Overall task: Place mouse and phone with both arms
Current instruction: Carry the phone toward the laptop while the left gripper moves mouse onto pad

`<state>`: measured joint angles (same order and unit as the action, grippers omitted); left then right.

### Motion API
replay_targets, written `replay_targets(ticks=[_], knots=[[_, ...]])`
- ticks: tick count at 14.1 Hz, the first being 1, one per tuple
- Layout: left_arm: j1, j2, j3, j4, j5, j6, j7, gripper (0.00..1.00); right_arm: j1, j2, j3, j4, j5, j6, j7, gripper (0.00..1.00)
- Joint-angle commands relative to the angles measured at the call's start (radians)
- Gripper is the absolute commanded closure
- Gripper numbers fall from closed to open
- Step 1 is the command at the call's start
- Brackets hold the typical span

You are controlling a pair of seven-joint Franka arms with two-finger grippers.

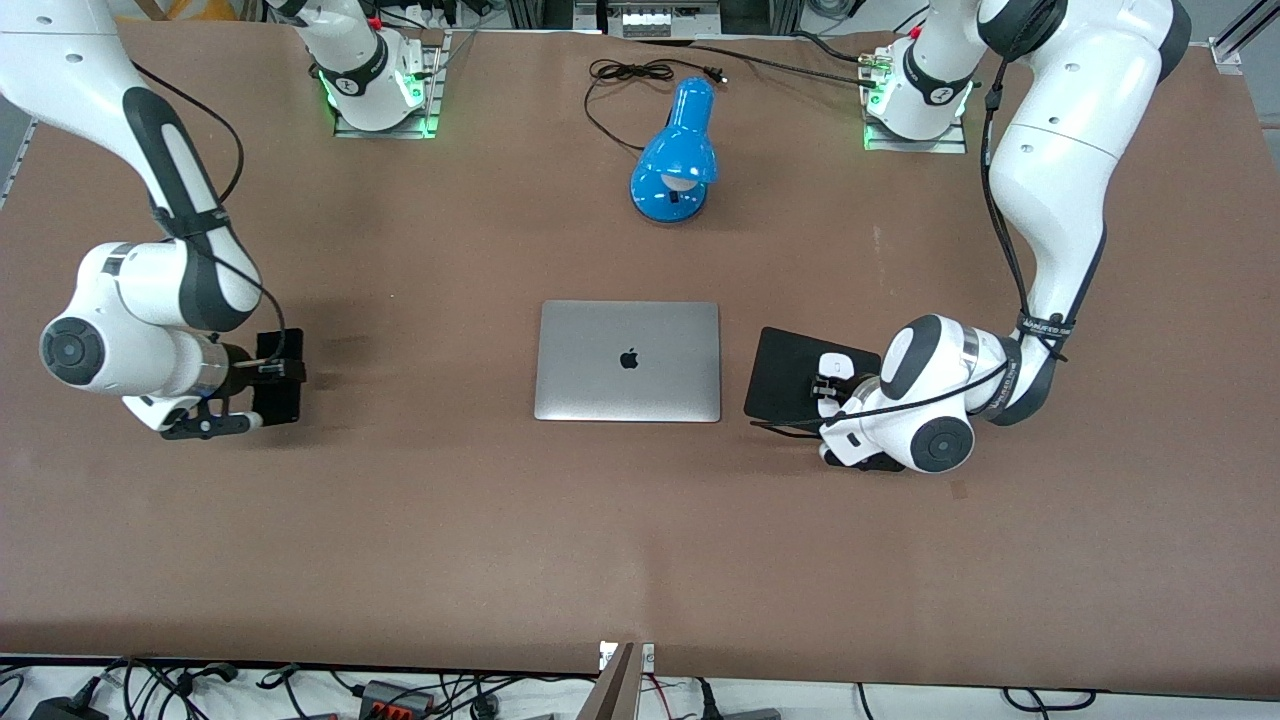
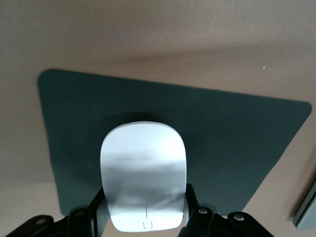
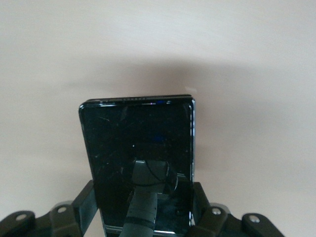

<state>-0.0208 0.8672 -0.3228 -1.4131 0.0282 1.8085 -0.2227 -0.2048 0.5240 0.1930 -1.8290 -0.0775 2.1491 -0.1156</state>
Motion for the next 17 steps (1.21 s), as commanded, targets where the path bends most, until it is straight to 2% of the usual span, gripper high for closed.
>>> replay_targets(ticks=[1,4,6,9,12,17], knots=[[-0.005,0.003,-0.002,-0.003,-0.019,0.012,-0.006,0.0,0.051,0.031,0.057,0.043,0.015,-0.006,0.075,0.67],[0.01,-0.019,-0.002,0.011,-0.019,-0.014,-0.006,0.0,0.168,0.063,0.056,0.086,0.016,-0.005,0.258,0.67],[0.059,-0.06,-0.005,0.023,-0.019,-0.108,-0.004,0.0,0.227,0.079,0.056,0.094,0.013,-0.005,0.417,0.67],[0.13,-0.114,-0.013,0.097,-0.016,-0.272,0.07,0.0,0.309,0.093,0.057,0.096,0.016,0.02,0.546,0.67],[0.133,-0.258,-0.012,0.077,-0.016,-0.334,0.103,0.0,0.378,0.131,0.056,0.093,0.016,0.081,0.615,0.66],[0.127,-0.44,-0.016,0.059,-0.021,-0.497,0.059,0.0,0.406,0.152,0.056,0.091,0.012,0.097,0.617,0.66]])
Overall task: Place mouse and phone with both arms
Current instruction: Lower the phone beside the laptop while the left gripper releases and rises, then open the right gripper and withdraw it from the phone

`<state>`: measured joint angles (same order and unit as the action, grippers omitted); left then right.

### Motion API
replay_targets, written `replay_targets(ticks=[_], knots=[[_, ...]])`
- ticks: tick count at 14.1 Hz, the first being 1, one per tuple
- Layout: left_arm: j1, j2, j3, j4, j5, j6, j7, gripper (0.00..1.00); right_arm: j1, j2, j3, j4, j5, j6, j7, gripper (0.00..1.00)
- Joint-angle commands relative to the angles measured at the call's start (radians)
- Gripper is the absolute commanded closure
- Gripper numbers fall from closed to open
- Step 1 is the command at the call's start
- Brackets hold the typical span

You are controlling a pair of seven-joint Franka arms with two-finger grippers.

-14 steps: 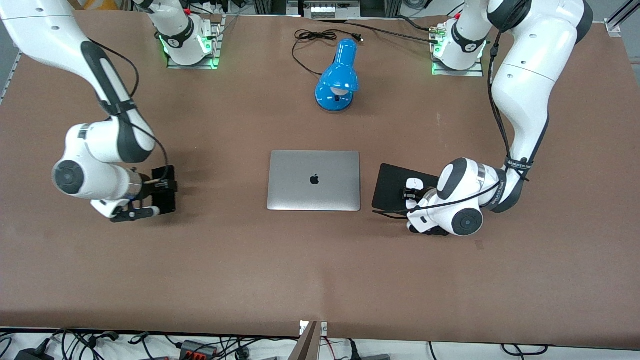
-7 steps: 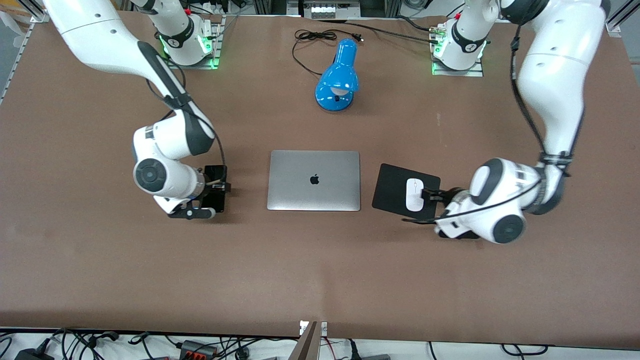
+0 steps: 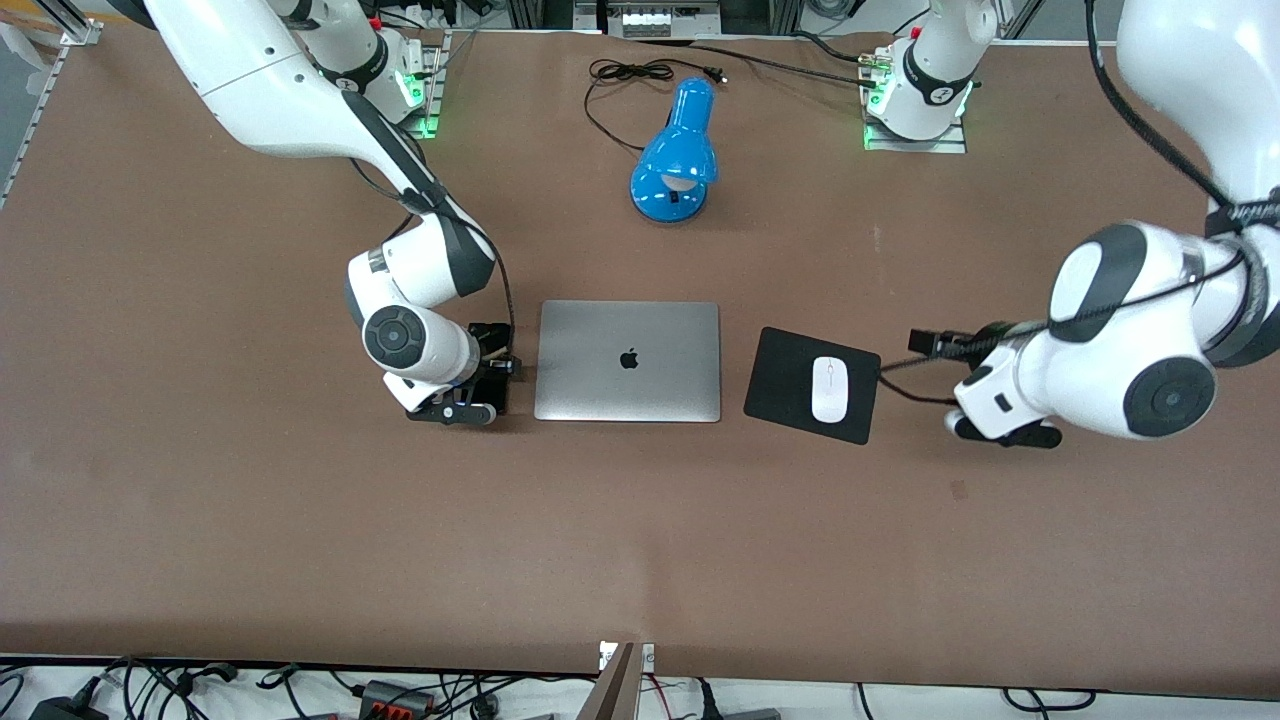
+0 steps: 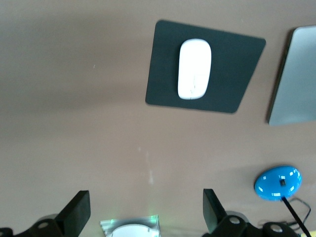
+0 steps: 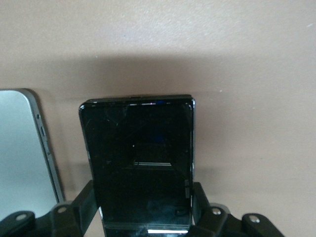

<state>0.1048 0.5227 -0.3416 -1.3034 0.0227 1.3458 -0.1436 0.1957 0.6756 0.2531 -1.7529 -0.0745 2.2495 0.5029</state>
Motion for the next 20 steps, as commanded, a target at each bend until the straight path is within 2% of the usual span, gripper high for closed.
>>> replay_targets(ticks=[1,5,7,8,9,10,11,15,17,20], knots=[[0.001,-0.143,0.003,-0.078,-0.015,-0.036,-0.042,0.0,0.005,0.01,-0.005,0.016,0.007,-0.001,-0.001,0.66],[0.016,-0.297,0.004,-0.196,-0.03,-0.004,-0.045,0.0,0.033,0.016,-0.005,0.016,-0.005,0.013,-0.01,0.66],[0.035,-0.412,0.004,-0.366,-0.046,0.117,-0.044,0.0,0.031,0.019,-0.005,0.016,-0.005,0.013,-0.023,0.66],[0.035,-0.478,0.004,-0.475,-0.058,0.21,-0.044,0.0,0.031,0.019,-0.005,0.018,-0.002,0.012,-0.014,0.36],[0.033,-0.516,0.004,-0.543,-0.058,0.286,-0.037,0.0,0.03,0.015,-0.005,0.021,-0.002,0.01,-0.012,0.0],[0.035,-0.523,0.006,-0.548,-0.058,0.317,-0.028,0.0,0.028,0.01,-0.006,0.033,-0.005,0.004,-0.015,0.0],[0.039,-0.515,0.016,-0.513,-0.058,0.316,-0.025,0.0,0.028,-0.004,-0.006,0.053,-0.004,-0.017,-0.02,0.0],[0.102,-0.521,0.019,-0.409,-0.061,0.265,-0.04,0.0,0.019,-0.109,-0.012,0.192,-0.004,-0.252,-0.035,0.0],[0.11,-0.518,0.016,-0.341,-0.047,0.231,-0.025,0.0,-0.007,-0.148,-0.012,0.278,-0.002,-0.341,-0.037,0.0],[0.107,-0.507,0.009,-0.318,-0.058,0.202,-0.019,0.0,-0.091,-0.186,-0.009,0.351,0.005,-0.416,-0.041,0.0]])
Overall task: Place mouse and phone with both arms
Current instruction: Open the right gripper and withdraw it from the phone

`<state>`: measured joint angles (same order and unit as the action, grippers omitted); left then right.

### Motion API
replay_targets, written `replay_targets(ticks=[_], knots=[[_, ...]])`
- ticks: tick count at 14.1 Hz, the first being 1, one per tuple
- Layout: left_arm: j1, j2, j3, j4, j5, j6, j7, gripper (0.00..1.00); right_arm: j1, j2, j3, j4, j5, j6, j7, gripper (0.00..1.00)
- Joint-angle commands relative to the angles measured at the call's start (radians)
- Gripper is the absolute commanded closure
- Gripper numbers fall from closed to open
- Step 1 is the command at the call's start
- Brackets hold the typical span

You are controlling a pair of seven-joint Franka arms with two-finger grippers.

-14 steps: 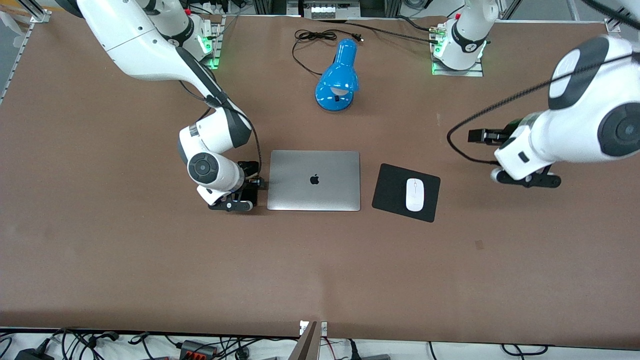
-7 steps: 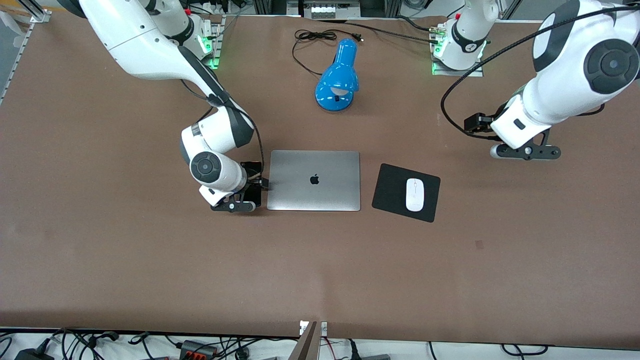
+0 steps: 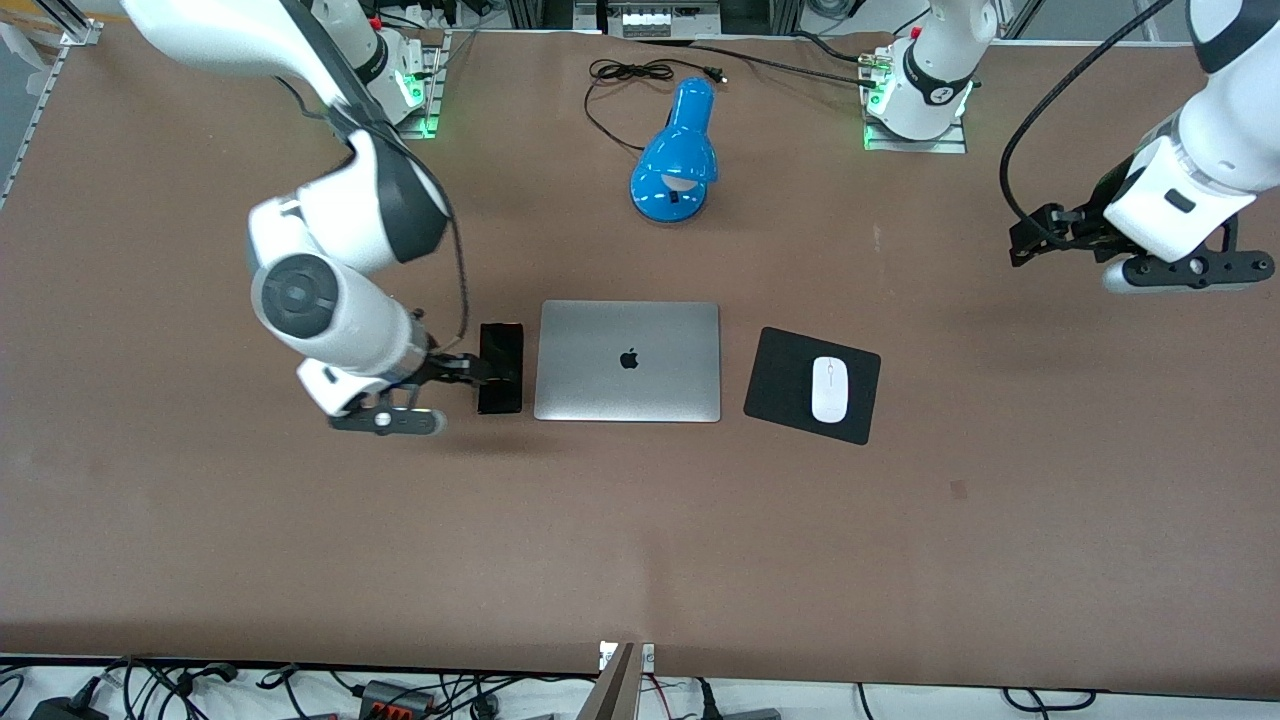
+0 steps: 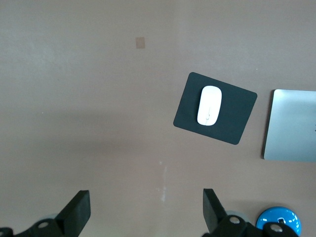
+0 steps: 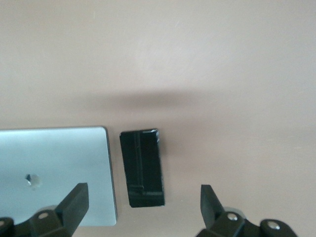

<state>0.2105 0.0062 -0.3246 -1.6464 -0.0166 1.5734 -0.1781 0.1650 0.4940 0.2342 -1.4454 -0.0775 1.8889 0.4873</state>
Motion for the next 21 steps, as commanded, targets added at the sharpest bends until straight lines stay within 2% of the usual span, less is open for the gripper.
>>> replay_targets(ticks=[1,3,5,6,8,11,13,15,16,18,21], knots=[[-0.003,0.02,-0.008,0.052,-0.023,-0.024,0.016,0.0,-0.08,-0.015,0.01,0.048,0.01,-0.103,-0.044,0.0],[-0.003,0.096,-0.01,0.155,-0.028,-0.03,0.014,0.0,-0.108,-0.055,0.005,0.052,0.001,-0.136,-0.093,0.0],[0.0,0.133,-0.01,0.21,-0.026,-0.044,0.014,0.0,-0.151,-0.094,0.001,0.057,-0.013,-0.125,-0.171,0.0],[0.003,0.135,-0.007,0.212,-0.028,-0.065,0.015,0.0,-0.168,-0.122,-0.025,0.059,-0.008,-0.137,-0.24,0.0],[0.004,0.133,-0.007,0.209,-0.028,-0.107,0.015,0.0,-0.163,-0.172,-0.116,0.059,-0.001,-0.137,-0.381,0.0],[0.004,0.133,-0.01,0.211,-0.028,-0.112,0.019,0.0,-0.154,-0.229,-0.205,0.062,-0.001,-0.226,-0.411,0.0],[0.004,0.109,-0.008,0.183,-0.032,-0.121,0.014,0.0,-0.163,-0.239,-0.236,0.092,0.013,-0.249,-0.461,0.0],[-0.029,0.06,0.01,0.142,-0.036,-0.118,0.011,0.0,-0.176,-0.236,-0.262,0.138,0.07,-0.293,-0.493,0.0],[-0.064,0.06,0.048,0.142,-0.036,-0.118,0.011,0.0,-0.167,-0.238,-0.295,0.148,0.093,-0.325,-0.498,0.0],[-0.199,0.064,0.207,0.142,-0.043,-0.115,0.017,0.0,-0.167,-0.265,-0.3,0.142,0.088,-0.324,-0.532,0.0],[-0.203,0.075,0.223,0.145,-0.075,-0.115,0.02,0.0,-0.16,-0.305,-0.292,0.064,0.056,-0.272,-0.538,0.0]])
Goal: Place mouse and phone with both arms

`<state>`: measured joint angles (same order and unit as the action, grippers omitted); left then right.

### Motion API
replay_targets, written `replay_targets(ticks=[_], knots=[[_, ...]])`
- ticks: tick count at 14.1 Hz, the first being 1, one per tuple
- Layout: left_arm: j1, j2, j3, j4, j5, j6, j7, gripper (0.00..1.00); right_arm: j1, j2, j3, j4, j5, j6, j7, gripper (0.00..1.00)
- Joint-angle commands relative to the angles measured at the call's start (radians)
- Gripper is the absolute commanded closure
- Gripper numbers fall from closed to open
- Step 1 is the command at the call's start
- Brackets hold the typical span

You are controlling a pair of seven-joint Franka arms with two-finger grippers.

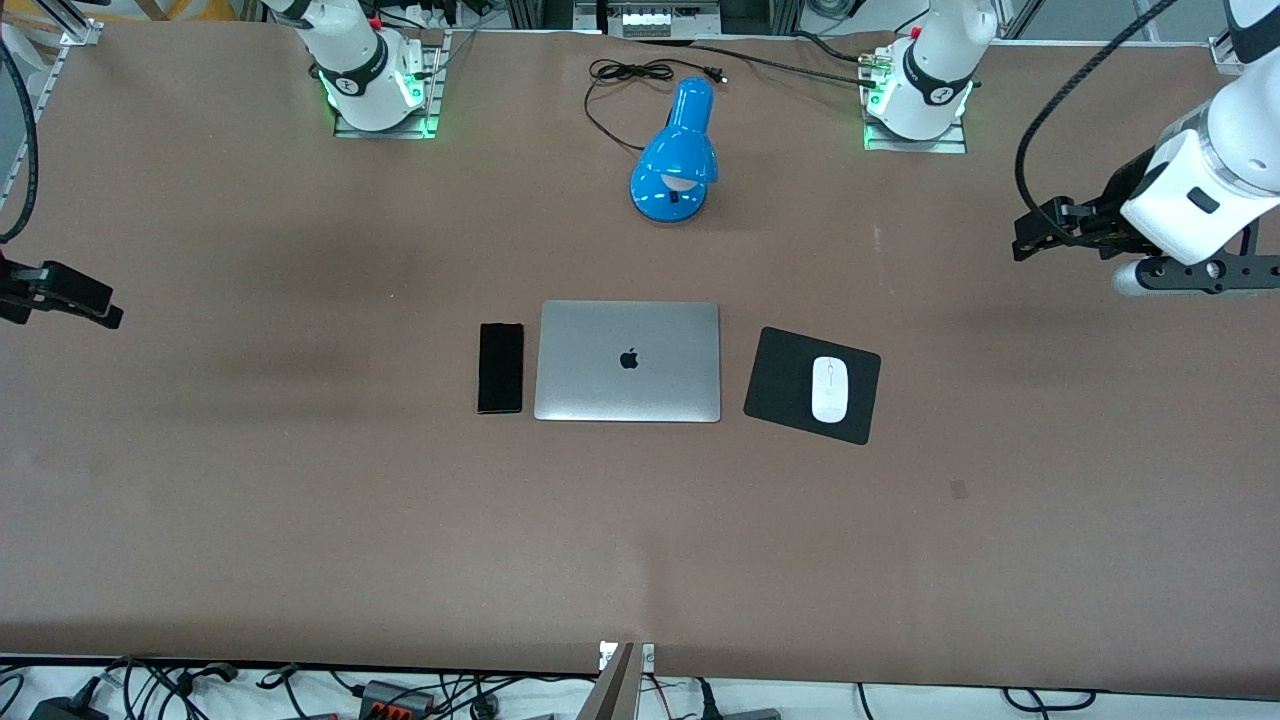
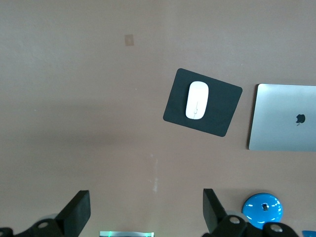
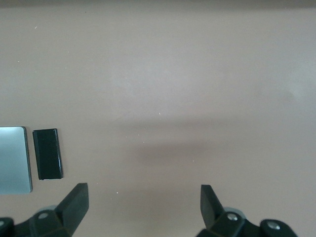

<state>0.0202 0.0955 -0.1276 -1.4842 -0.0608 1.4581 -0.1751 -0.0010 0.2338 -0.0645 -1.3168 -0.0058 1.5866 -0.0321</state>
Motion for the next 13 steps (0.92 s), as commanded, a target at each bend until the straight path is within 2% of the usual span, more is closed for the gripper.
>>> replay_targets(ticks=[1,3,5,13], knots=[[-0.013,-0.014,0.026,-0.016,-0.03,0.002,0.017,0.0,0.013,-0.08,0.006,-0.131,-0.019,0.067,-0.019,0.0],[-0.011,-0.026,0.026,-0.042,-0.031,-0.002,0.017,0.0,0.013,-0.169,0.008,-0.293,-0.019,0.181,-0.02,0.0],[-0.006,-0.028,0.026,-0.05,-0.033,0.001,0.019,0.0,0.015,-0.215,0.008,-0.361,-0.019,0.199,-0.019,0.0],[-0.005,-0.03,0.023,-0.047,-0.033,-0.008,0.068,0.0,0.018,-0.215,0.005,-0.343,-0.011,0.115,-0.019,0.0]])
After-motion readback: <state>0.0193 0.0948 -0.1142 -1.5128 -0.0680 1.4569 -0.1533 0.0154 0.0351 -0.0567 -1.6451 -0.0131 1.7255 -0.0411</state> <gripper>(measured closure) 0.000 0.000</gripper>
